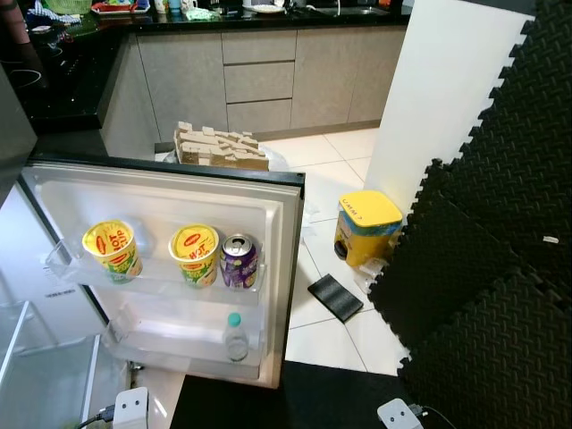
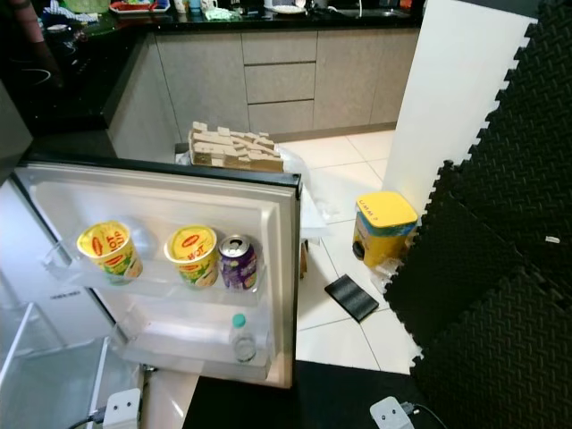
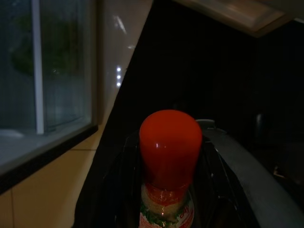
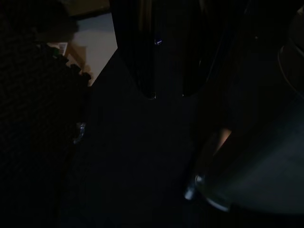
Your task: Restocking fridge
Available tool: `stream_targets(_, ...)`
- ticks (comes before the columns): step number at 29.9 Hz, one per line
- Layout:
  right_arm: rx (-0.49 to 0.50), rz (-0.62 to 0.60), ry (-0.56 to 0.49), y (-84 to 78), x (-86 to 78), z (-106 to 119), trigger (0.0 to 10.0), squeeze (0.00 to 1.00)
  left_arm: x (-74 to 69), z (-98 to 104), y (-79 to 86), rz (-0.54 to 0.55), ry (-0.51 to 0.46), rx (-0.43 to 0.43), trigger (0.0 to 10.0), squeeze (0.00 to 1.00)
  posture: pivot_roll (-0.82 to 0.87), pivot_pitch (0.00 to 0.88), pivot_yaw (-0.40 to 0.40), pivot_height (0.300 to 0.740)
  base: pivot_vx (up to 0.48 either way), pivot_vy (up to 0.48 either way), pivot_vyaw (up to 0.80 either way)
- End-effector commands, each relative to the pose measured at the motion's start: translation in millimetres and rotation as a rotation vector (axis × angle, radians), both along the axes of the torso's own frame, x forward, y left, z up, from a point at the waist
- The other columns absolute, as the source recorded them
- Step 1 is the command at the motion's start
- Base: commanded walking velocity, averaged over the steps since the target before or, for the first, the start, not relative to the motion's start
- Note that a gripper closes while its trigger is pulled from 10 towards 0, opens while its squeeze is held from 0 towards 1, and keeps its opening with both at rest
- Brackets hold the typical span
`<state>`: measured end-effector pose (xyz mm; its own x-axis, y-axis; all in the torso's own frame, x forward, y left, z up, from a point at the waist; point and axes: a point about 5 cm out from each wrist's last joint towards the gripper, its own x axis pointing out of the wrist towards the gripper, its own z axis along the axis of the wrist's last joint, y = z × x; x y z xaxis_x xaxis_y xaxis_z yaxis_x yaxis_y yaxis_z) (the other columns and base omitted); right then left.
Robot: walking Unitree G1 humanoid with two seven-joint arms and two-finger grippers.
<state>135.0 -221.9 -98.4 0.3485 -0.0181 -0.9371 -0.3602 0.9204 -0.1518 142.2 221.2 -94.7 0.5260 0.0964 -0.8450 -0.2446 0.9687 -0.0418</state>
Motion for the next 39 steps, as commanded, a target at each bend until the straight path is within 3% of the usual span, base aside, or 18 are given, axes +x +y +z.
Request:
stream_targets(1, -0.004, 0.002, -0.001, -0.2, 0.2, 0, 10.0, 0.00, 1.6, -1, -5.8, -0.017, 0.002, -0.007, 10.0, 0.00, -0.04, 0.000, -0.014, 0.740, -0.289, 0.000, 0.00)
stream_targets(12, -0.005, 0.002, -0.003, -0.2, 0.7, 0, 10.0, 0.00, 8.8, 2, -7.3, -0.027, -0.018, -0.010, 10.0, 0.00, -0.04, 0.000, -0.011, 0.740, -0.268, 0.000, 0.00)
stream_targets(24, -0.002, 0.001, -0.002, -0.1, -0.3, 0, 10.0, 0.00, 13.5, 4, -8.1, -0.060, -0.033, 0.011, 10.0, 0.00, -0.04, 0.000, -0.009, 0.740, 0.000, 0.000, 0.00)
stream_targets(29, 0.058, 0.006, -0.023, 4.2, 4.0, 1, 10.0, 0.00, 14.0, 4, -8.9, -0.066, -0.031, 0.015, 10.0, 0.00, -0.05, 0.000, -0.007, 0.740, 0.000, 0.000, 0.00)
stream_targets(39, 0.077, 0.009, -0.017, 5.3, 4.5, 1, 10.0, 0.00, 11.7, 3, -9.5, -0.076, -0.025, 0.011, 10.0, 0.00, -0.04, 0.000, -0.009, 0.740, 0.000, 0.000, 0.75)
